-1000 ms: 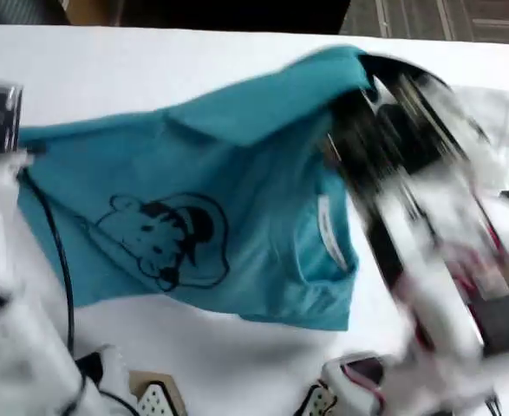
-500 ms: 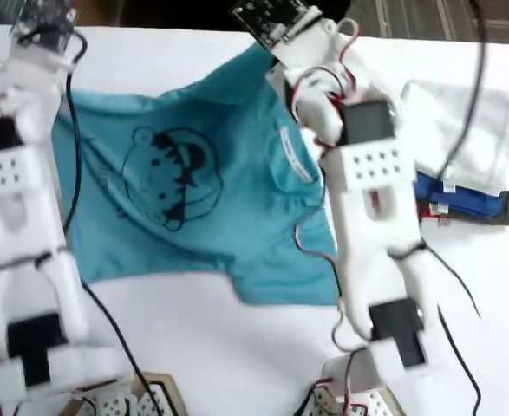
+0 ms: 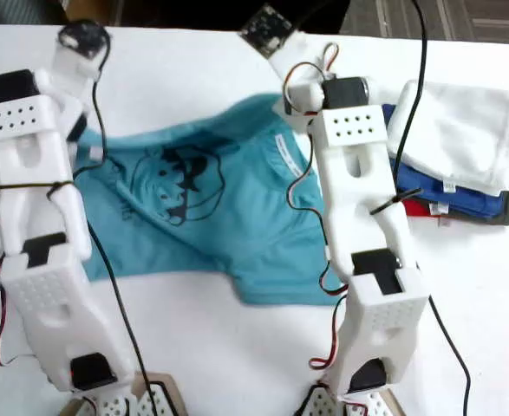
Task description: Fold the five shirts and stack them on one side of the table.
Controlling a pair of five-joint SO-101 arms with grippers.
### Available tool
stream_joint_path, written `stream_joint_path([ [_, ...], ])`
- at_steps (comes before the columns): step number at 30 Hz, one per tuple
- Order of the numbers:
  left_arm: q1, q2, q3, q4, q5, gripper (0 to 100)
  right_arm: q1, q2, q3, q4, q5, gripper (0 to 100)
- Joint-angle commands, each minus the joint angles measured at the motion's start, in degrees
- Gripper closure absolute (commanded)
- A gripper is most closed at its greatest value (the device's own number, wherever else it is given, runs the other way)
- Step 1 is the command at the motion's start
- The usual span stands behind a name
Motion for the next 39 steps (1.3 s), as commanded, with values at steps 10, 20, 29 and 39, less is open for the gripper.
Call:
stream_joint_path([
  [10,1.23,-0.35,-3.91,13.80,-3.16,98,-0.40,-4.09,-2.99,18.07,0.26,97.8],
  [20,0.88,-21.54,21.05,13.63,-6.24,98,-0.40,-17.63,6.24,25.10,-0.09,97.8],
  [29,-2.73,-34.46,48.04,3.60,-9.93,98,-2.24,-38.02,36.92,21.93,0.26,97.8],
  [39,-4.13,-36.48,57.27,1.14,-12.66,98,-2.24,-58.33,72.62,7.96,0.26,97.8],
])
